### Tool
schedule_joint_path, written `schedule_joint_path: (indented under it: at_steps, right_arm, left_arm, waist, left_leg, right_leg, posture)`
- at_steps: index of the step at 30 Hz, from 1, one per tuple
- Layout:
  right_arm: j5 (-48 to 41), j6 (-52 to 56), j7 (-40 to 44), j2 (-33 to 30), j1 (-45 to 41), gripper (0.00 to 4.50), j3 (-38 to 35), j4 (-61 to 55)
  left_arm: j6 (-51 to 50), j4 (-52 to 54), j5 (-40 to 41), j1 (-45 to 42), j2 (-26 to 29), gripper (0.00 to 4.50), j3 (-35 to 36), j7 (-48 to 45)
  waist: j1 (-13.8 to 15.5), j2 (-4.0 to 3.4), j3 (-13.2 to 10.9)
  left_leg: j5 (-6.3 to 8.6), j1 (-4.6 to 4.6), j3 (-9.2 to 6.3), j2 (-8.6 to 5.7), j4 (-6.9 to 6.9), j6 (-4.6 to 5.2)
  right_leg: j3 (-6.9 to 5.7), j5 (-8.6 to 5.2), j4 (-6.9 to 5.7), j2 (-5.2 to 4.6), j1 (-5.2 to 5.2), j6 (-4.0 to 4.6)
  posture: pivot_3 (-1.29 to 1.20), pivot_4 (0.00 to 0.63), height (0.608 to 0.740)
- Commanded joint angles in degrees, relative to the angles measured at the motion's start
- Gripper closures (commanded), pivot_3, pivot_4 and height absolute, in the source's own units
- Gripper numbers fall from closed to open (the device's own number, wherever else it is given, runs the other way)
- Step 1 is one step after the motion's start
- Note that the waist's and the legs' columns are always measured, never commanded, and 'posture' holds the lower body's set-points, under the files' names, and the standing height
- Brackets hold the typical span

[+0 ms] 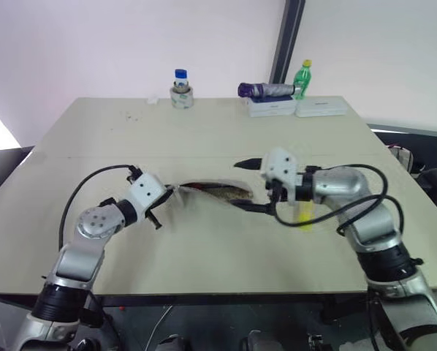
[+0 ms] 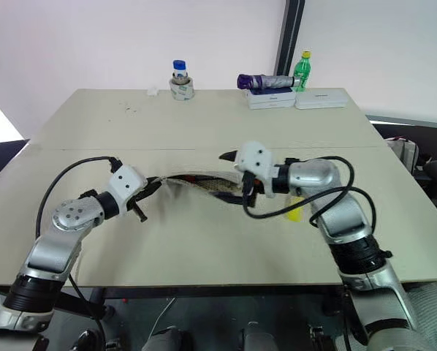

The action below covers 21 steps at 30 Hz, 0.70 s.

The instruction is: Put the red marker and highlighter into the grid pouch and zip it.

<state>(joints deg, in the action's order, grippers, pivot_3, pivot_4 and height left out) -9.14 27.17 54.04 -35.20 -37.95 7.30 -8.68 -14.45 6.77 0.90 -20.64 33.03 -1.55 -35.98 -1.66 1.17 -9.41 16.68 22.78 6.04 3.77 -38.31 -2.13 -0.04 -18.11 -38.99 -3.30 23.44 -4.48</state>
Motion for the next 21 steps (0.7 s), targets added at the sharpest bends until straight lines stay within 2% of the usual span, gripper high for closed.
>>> schedule_joint_path:
  at_steps: [1, 4, 9, 12, 17, 21]
  right_arm:
    - [6.7, 7.3, -12.3, -2.2, 1.5, 0.02, -5.1, 4.1]
    - [7.1, 17.5, -21.2, 0.8, 5.5, 0.02, -10.3, 1.4]
    - [5.4, 36.1, -33.5, 12.5, 11.4, 0.02, -20.2, -10.9]
    - [5.7, 43.9, -38.0, 17.0, 12.7, 0.02, -22.0, -17.1]
    - [8.3, 48.9, -45.0, 21.1, 17.7, 0.02, -21.4, -23.4]
    - [8.1, 51.9, -47.0, 23.8, 20.7, 0.02, -20.0, -26.1]
  left_arm:
    - [1.3, 0.2, -1.6, -1.0, -0.2, 4.5, -0.2, 1.7]
    - [1.8, 0.0, -1.8, -1.0, -1.0, 4.5, -0.7, 1.9]
    - [3.1, -2.0, -2.1, -2.4, -2.2, 4.5, -1.5, 1.9]
    - [4.2, -3.2, -2.1, -3.1, -2.2, 4.5, -1.8, 1.7]
    - [4.9, -4.1, -2.0, -3.4, -2.3, 4.5, -1.9, 1.7]
    - [5.1, -3.8, -2.1, -3.2, -2.2, 4.5, -2.0, 1.6]
  waist:
    - [0.4, 0.01, 0.0]
    - [0.9, 0.01, 0.0]
    - [0.7, -0.01, 0.0]
    - [0.7, -0.01, 0.0]
    - [0.9, 0.0, 0.0]
    - [0.8, 0.0, 0.0]
  left_leg:
    - [0.0, 0.0, 0.0, -0.01, 0.0, 0.0]
    - [-0.06, 0.01, 0.08, -0.01, 0.02, -0.11]
    - [-0.09, 0.12, 0.08, 0.04, 0.06, -0.16]
    - [-0.11, 0.13, 0.08, 0.01, 0.02, -0.2]
    - [-0.11, 0.14, 0.01, -0.02, 0.04, -0.18]
    - [-0.11, 0.26, 0.0, -0.04, 0.04, -0.18]
  right_leg:
    - [0.0, 0.0, 0.0, 0.0, 0.0, 0.0]
    - [0.03, 0.0, 0.01, 0.0, 0.05, 0.0]
    - [0.06, -0.01, -0.03, 0.06, 0.17, 0.01]
    - [0.07, 0.0, -0.1, 0.07, 0.2, 0.01]
    - [0.04, -0.01, -0.06, 0.08, 0.16, 0.0]
    - [0.03, -0.01, -0.02, 0.08, 0.24, 0.0]
  posture:
    - [0.0, 0.15, 0.74]
    - [0.0, 0.15, 0.74]
    - [0.0, 0.15, 0.74]
    - [0.0, 0.15, 0.74]
    - [0.0, 0.15, 0.74]
    - [0.0, 0.15, 0.74]
